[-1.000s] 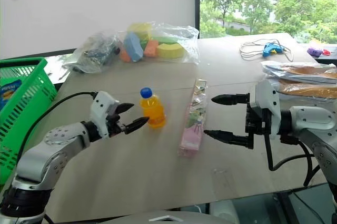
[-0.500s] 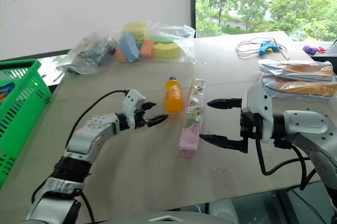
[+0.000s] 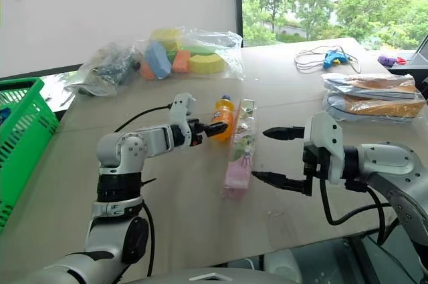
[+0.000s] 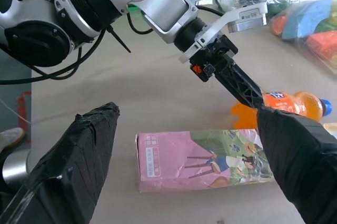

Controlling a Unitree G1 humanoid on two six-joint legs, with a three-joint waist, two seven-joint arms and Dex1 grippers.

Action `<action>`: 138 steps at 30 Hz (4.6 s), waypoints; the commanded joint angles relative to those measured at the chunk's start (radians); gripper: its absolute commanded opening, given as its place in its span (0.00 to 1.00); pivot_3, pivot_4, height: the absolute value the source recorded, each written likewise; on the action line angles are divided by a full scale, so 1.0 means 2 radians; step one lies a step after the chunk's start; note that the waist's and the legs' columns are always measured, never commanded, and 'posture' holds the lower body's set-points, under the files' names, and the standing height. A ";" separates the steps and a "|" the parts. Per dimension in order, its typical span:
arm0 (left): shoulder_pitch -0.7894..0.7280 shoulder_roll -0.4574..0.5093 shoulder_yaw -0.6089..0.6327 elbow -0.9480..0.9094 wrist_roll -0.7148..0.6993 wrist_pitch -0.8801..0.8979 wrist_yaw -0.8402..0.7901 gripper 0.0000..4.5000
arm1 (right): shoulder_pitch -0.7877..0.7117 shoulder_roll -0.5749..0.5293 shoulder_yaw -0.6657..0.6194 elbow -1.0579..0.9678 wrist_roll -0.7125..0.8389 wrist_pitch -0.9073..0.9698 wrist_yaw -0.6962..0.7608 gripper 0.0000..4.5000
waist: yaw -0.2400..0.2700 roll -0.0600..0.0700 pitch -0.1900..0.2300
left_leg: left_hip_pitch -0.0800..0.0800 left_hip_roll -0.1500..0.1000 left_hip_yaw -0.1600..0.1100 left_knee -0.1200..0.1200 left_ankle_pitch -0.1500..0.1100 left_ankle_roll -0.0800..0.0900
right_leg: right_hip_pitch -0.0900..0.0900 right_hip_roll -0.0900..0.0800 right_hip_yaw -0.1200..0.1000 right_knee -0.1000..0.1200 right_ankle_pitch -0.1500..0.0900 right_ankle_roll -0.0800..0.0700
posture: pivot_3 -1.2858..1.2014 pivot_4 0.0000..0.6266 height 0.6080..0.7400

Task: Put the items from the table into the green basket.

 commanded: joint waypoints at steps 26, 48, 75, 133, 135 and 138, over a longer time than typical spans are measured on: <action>-0.011 0.033 0.321 -0.104 -0.145 0.047 -0.001 0.67 | -0.076 0.045 0.042 0.006 -0.002 -0.016 -0.009 1.00 | -0.015 0.000 0.000 | -0.010 -0.001 0.000 0.002 0.002 -0.003 | -0.011 -0.001 0.001 0.003 0.003 -0.001 | 0.47 0.00 1.00; 0.158 0.550 0.237 0.385 0.143 -0.428 -0.181 0.67 | -0.513 0.297 0.215 0.341 -0.147 0.030 -0.040 1.00 | 0.058 -0.011 -0.007 | -0.008 0.000 -0.004 -0.004 0.006 -0.010 | -0.012 0.005 -0.004 0.002 0.006 -0.006 | 0.56 0.00 1.00; -0.090 -0.052 0.056 -0.013 -0.180 0.154 0.196 0.99 | -0.157 -0.023 -0.074 0.035 0.014 0.180 -0.008 1.00 | 0.000 -0.007 -0.008 | -0.007 0.005 0.001 -0.001 0.005 -0.008 | -0.009 0.006 0.001 0.003 0.008 -0.008 | 0.43 0.00 1.00; 0.014 0.014 0.060 -0.089 -0.203 0.154 0.054 0.99 | -0.236 -0.010 0.069 0.282 -0.145 -0.062 0.133 1.00 | 0.040 0.000 -0.004 | -0.002 0.004 0.003 0.000 0.004 -0.006 | -0.003 0.005 0.003 -0.003 0.008 -0.004 | 0.48 0.00 1.00; -0.024 -0.004 0.041 -0.033 -0.178 0.148 0.049 0.99 | -0.235 -0.019 0.066 0.289 -0.152 -0.067 0.135 1.00 | 0.039 0.000 -0.004 | -0.002 0.004 0.003 0.001 0.003 -0.006 | -0.002 0.006 0.003 -0.003 0.008 -0.004 | 0.47 0.00 1.00; -0.059 -0.016 0.010 0.037 -0.146 0.113 0.033 0.99 | -0.228 -0.021 0.058 0.274 -0.144 -0.055 0.130 1.00 | 0.027 0.000 -0.004 | -0.001 0.004 0.005 0.001 0.003 -0.005 | -0.002 0.006 0.003 -0.002 0.008 -0.003 | 0.46 0.00 1.00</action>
